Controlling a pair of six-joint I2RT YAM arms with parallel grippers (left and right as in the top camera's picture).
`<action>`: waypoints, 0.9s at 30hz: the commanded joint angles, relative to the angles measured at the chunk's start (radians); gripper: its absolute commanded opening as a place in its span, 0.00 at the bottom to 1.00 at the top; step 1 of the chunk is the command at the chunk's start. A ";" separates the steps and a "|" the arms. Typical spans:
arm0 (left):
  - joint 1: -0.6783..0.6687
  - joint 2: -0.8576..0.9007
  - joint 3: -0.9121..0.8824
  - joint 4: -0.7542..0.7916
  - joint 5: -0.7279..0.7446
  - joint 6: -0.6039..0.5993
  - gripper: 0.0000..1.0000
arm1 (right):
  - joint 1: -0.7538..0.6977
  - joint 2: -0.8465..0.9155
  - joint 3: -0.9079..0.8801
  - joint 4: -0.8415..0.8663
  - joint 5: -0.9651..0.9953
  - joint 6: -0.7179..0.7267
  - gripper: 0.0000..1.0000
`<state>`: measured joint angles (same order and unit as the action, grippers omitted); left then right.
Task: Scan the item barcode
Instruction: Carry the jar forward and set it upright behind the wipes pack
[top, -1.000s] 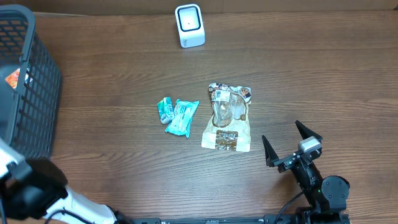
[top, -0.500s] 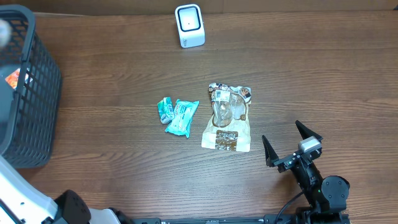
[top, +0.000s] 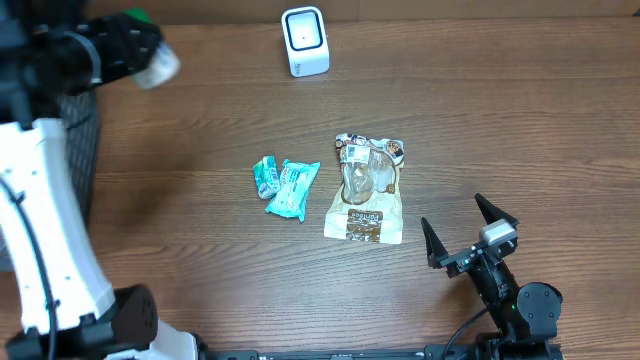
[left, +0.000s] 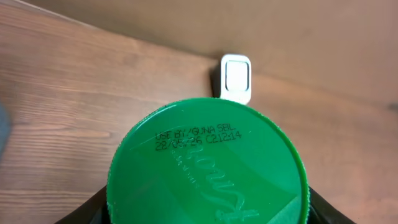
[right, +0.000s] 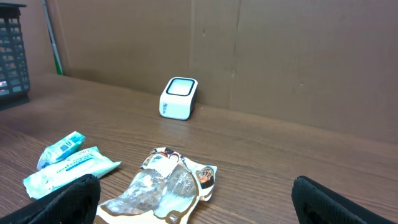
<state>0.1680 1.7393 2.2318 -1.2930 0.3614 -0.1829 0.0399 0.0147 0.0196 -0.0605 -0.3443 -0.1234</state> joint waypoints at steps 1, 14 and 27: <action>-0.076 0.035 0.008 0.009 -0.069 0.027 0.52 | -0.001 -0.012 -0.012 0.007 -0.006 0.007 1.00; -0.339 0.189 0.008 0.011 -0.202 0.026 0.50 | -0.001 -0.012 -0.012 0.007 -0.006 0.007 1.00; -0.511 0.316 0.007 0.013 -0.353 0.023 0.49 | -0.001 -0.012 -0.012 0.007 -0.006 0.007 1.00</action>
<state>-0.3195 2.0274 2.2314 -1.2873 0.0650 -0.1761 0.0399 0.0147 0.0196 -0.0605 -0.3439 -0.1238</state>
